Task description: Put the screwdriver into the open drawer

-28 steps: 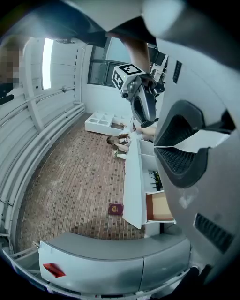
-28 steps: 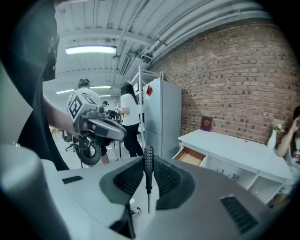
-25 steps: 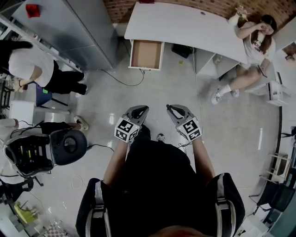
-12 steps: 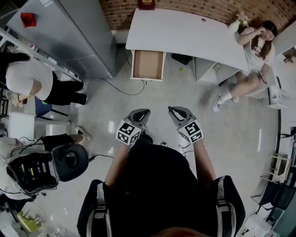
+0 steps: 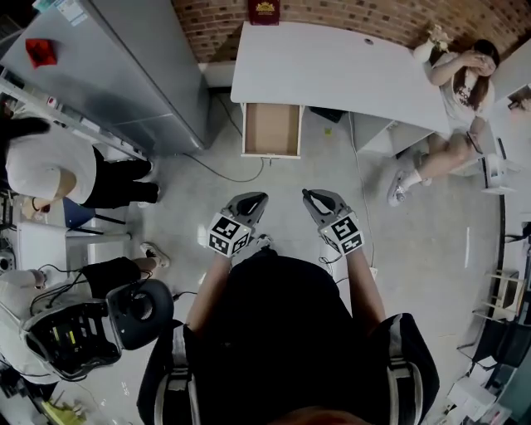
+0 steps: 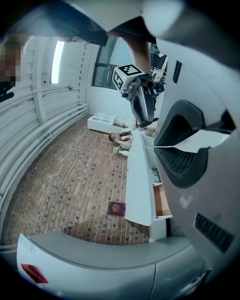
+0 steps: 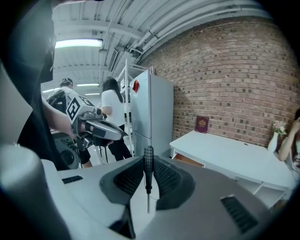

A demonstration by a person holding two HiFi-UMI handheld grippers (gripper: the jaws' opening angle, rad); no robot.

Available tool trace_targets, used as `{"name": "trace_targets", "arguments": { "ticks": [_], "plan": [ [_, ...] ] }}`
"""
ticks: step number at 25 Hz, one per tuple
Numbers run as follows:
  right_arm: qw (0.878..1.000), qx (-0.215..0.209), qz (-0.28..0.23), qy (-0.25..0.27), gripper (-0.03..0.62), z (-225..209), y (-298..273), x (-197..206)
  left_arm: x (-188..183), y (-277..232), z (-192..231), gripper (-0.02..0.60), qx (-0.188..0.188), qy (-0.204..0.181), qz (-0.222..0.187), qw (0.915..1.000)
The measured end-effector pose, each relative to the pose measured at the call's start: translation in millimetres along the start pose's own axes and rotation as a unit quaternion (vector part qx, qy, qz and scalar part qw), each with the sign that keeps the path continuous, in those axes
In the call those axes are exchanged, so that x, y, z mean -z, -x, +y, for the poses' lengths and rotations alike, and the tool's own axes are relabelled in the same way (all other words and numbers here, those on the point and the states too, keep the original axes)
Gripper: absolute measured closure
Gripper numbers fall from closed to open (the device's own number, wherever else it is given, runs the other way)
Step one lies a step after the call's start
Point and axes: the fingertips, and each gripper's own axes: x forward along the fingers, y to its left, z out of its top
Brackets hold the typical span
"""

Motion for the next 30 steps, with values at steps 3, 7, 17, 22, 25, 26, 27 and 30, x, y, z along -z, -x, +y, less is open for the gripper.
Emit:
{"name": "trace_targets", "arguments": {
  "ticks": [3, 7, 17, 22, 25, 26, 27, 30],
  "plan": [
    [1.0, 0.005, 0.006, -0.002, 0.473, -2.2, -13.5, -1.6, -2.5, 1.0, 15.5, 0.561, 0.008, -0.004, 0.002, 1.0],
    [1.0, 0.012, 0.009, -0.004, 0.473, -2.8, -29.9, -7.3, -4.7, 8.4, 37.3, 0.561, 0.009, -0.002, 0.0, 1.0],
    [0.999, 0.019, 0.027, 0.008, 0.473, 0.2, -58.9, -18.8, -3.1, 23.9, 74.2, 0.561, 0.007, 0.023, -0.013, 0.9996],
    [0.999, 0.014, 0.037, 0.013, 0.473, -2.9, -68.0, -24.3, -3.3, 31.9, 81.1, 0.561, 0.002, 0.027, -0.013, 0.9995],
    [0.999, 0.005, 0.041, 0.02, 0.473, -2.9, -81.3, -27.8, -2.0, 41.5, 92.4, 0.561, -0.01, 0.035, -0.017, 0.9992],
    [0.999, 0.001, 0.042, 0.024, 0.473, -3.0, -86.7, -30.1, -1.3, 44.5, 97.4, 0.561, -0.016, 0.039, -0.018, 0.999],
    [0.999, -0.004, 0.043, 0.027, 0.473, -3.3, -91.5, -32.9, -0.8, 47.0, 102.0, 0.561, -0.023, 0.042, -0.02, 0.9987],
    [0.999, -0.018, 0.04, 0.032, 0.473, -5.7, -100.9, -42.2, -2.6, 50.1, 112.2, 0.561, -0.043, 0.05, -0.026, 0.9975]
  ]
}}
